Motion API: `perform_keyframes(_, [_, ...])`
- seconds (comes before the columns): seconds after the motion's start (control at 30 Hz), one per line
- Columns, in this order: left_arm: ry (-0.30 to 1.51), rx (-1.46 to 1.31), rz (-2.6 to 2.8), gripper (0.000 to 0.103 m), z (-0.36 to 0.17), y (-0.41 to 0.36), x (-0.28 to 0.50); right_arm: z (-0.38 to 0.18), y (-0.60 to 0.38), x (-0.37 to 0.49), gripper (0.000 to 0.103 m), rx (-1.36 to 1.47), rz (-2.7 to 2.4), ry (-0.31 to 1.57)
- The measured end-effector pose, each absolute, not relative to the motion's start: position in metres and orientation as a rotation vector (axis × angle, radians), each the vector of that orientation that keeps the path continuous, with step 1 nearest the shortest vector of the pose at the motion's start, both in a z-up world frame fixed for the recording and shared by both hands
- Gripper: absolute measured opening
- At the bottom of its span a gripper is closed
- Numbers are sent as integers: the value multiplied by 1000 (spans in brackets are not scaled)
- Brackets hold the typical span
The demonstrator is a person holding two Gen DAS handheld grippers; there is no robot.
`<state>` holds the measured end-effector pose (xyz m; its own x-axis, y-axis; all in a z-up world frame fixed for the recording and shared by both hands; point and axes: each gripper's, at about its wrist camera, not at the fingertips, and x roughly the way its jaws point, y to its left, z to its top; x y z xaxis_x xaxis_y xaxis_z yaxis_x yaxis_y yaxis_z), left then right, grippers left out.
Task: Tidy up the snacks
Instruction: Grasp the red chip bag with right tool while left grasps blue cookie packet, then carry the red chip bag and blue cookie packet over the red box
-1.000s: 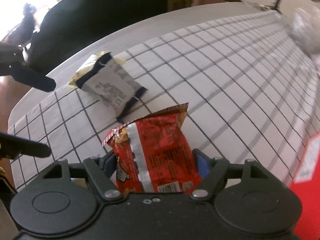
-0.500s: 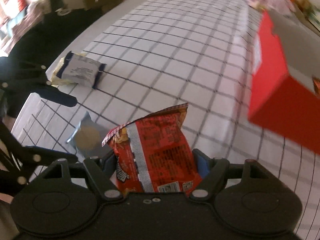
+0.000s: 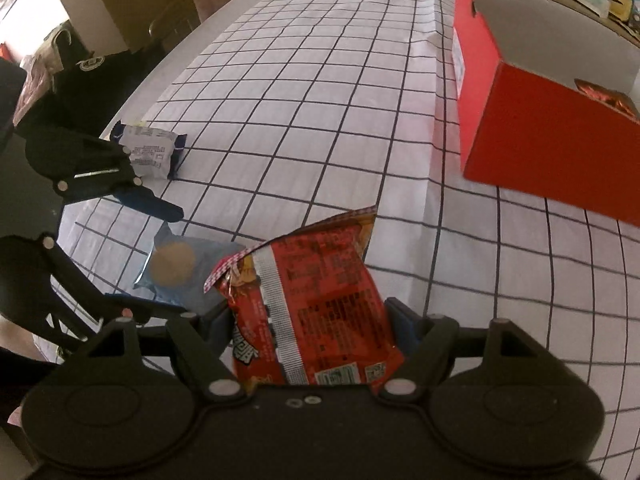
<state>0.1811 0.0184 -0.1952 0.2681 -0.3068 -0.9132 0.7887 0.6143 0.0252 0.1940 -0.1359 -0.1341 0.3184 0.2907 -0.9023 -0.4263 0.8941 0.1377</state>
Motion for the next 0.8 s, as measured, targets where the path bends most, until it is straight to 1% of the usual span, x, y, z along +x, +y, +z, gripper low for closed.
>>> perform_keyframes(0.2, [1066, 490, -775, 73, -198, 19, 182, -135, -139, 192, 76, -119, 459, 1156])
perform_keyframes(0.23, [1067, 475, -759, 72, -199, 19, 183, -135, -140, 192, 76, -118, 455, 1156])
perform_keyframes(0.3, [1061, 440, -716, 64, -198, 20, 183, -135, -141, 192, 76, -112, 445, 1154])
perform_keyframes(0.33, [1059, 419, -693, 57, -196, 20, 183, -134, -142, 192, 76, -108, 438, 1154])
perform_keyframes(0.37, [1059, 399, -669, 52, -195, 20, 184, -134, -144, 192, 76, -104, 428, 1153])
perform_keyframes(0.43, [1068, 351, -618, 48, -194, 21, 187, -133, -146, 192, 76, -97, 405, 1151])
perform_keyframes(0.8, [1128, 20, -371, 47, -183, 26, 202, -108, -169, 194, 76, -56, 271, 1106])
